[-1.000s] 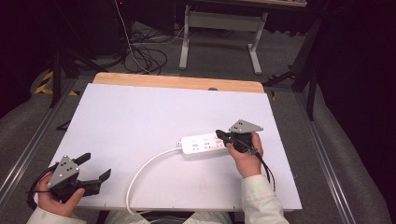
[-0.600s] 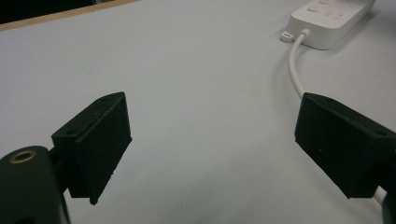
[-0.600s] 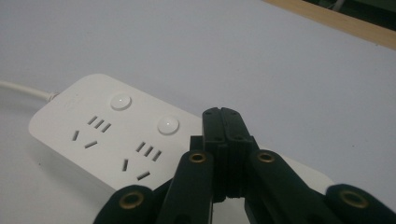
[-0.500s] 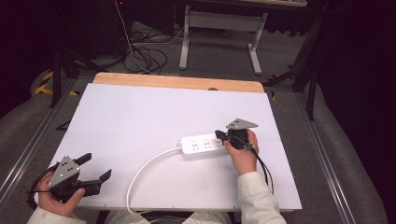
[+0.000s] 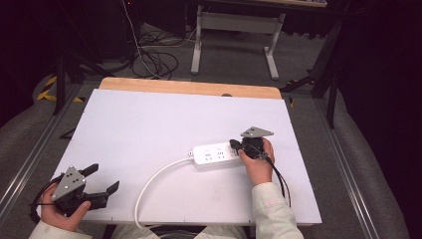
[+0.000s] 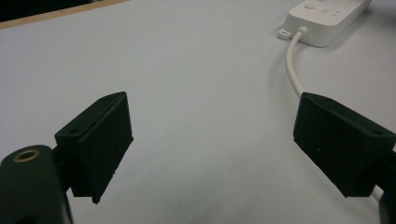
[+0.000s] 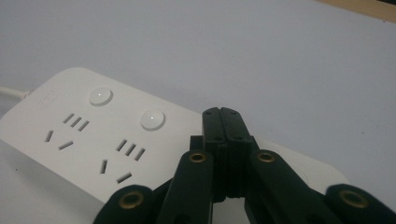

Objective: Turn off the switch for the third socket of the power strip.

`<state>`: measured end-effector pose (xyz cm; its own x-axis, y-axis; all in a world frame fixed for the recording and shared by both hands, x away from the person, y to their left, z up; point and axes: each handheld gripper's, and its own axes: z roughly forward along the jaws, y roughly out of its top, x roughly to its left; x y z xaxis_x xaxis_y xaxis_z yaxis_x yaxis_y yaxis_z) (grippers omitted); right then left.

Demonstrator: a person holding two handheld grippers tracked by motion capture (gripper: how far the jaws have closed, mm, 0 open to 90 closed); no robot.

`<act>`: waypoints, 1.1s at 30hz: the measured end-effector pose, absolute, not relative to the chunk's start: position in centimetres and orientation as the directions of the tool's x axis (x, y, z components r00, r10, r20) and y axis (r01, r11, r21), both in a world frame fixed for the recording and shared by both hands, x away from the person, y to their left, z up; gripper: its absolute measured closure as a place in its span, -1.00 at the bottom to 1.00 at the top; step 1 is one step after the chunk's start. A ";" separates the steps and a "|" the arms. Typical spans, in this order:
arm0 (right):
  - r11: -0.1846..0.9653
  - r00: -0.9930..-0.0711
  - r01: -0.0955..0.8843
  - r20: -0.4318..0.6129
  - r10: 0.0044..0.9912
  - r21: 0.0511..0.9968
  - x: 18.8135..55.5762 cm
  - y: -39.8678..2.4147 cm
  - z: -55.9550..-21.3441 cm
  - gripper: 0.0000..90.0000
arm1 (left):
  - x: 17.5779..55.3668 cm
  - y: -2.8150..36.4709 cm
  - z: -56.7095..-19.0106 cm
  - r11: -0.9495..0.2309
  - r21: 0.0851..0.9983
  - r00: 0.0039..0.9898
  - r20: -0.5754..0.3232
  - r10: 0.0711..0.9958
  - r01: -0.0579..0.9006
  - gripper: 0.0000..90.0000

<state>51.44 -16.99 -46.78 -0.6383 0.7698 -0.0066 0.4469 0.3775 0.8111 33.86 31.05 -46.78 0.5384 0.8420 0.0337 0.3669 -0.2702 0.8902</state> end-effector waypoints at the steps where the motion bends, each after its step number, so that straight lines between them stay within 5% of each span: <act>1: 0.377 -0.638 0.447 -0.007 0.770 0.811 51.4 -17.0 -46.8 1.00 | 33.9 31.0 -46.8 -0.270 0.890 0.538 0.034 0.842 0.367 -0.73; 33: 0.416 -0.633 0.412 -0.075 0.771 0.811 50.9 -16.5 -47.2 1.00 | 33.7 30.9 -46.8 -0.264 0.895 0.542 0.029 0.840 0.361 -0.73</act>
<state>50.94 -16.47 -47.22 -0.6328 0.7707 -0.0745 0.4117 0.4164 0.8106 33.72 30.92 -46.75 0.5423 0.8397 0.0288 0.3608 -0.2637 0.8946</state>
